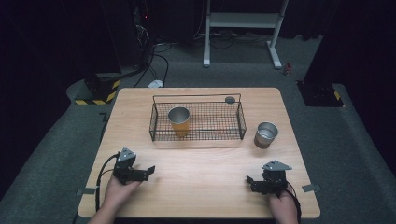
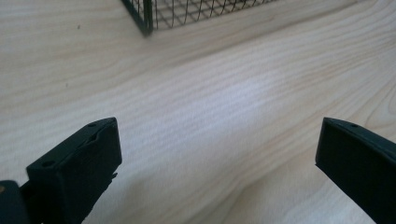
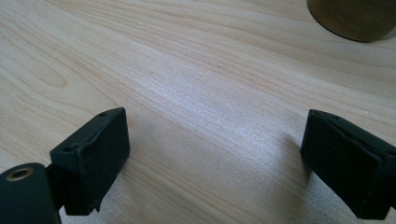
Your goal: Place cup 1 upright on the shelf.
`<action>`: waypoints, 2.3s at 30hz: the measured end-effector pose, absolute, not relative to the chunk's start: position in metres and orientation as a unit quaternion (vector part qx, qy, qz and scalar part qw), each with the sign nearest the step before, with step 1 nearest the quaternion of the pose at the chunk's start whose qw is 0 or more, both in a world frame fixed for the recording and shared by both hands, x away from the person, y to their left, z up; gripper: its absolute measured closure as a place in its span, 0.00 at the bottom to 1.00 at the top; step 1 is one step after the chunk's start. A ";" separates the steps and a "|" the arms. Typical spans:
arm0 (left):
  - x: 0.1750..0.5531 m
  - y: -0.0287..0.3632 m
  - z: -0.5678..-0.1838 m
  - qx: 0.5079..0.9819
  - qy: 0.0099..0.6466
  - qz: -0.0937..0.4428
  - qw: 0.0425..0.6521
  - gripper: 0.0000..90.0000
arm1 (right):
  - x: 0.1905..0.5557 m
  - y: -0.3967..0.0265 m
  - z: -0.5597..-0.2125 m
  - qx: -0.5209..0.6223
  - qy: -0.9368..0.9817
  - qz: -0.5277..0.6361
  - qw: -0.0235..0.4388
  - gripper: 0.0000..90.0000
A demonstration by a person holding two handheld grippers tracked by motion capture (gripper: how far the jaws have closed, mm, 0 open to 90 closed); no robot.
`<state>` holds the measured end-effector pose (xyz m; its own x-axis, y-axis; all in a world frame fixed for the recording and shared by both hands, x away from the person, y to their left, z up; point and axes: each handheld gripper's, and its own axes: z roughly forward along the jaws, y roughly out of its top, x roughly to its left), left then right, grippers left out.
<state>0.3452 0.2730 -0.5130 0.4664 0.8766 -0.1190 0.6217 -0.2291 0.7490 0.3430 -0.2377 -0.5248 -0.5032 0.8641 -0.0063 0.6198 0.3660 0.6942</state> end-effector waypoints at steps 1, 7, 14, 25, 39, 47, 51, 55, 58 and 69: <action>0.343 0.274 -0.515 0.766 0.491 0.167 0.381 0.01 | 0.343 -0.238 -0.525 0.461 0.805 0.323 0.189 0.09; 0.334 0.276 -0.523 0.784 0.483 0.171 0.351 0.03 | 0.343 -0.238 -0.525 0.460 0.805 0.323 0.190 0.09; 0.329 0.267 -0.530 0.792 0.474 0.201 0.329 0.03 | 0.343 -0.238 -0.525 0.460 0.805 0.323 0.191 0.09; 0.328 0.267 -0.531 0.788 0.481 0.205 0.325 0.01 | 0.343 -0.237 -0.525 0.458 0.806 0.322 0.191 0.09; 0.330 0.261 -0.531 0.774 0.505 0.210 0.320 0.00 | 0.341 -0.237 -0.524 0.472 0.799 0.318 0.196 0.10; 0.330 0.261 -0.531 0.778 0.498 0.208 0.322 0.00 | 0.335 -0.234 -0.507 0.491 0.779 0.324 0.215 0.10; 0.330 0.261 -0.531 0.779 0.496 0.208 0.323 0.00 | 0.334 -0.231 -0.500 0.495 0.776 0.322 0.219 0.10; 0.329 0.262 -0.531 0.781 0.493 0.207 0.324 0.00 | 0.333 -0.229 -0.496 0.500 0.770 0.320 0.234 0.10; 0.329 0.262 -0.531 0.781 0.492 0.206 0.324 0.00 | 0.336 -0.227 -0.492 0.509 0.761 0.317 0.247 0.10; 0.331 0.261 -0.531 0.785 0.485 0.204 0.326 0.00 | 0.343 -0.228 -0.484 0.522 0.739 0.330 0.269 0.10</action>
<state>0.3310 0.2613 -0.5309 0.4459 0.8951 0.0033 0.6294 -0.3162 0.7099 0.3428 -0.2284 -0.4844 -0.3095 0.9494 -0.0527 0.5948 0.2366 0.7682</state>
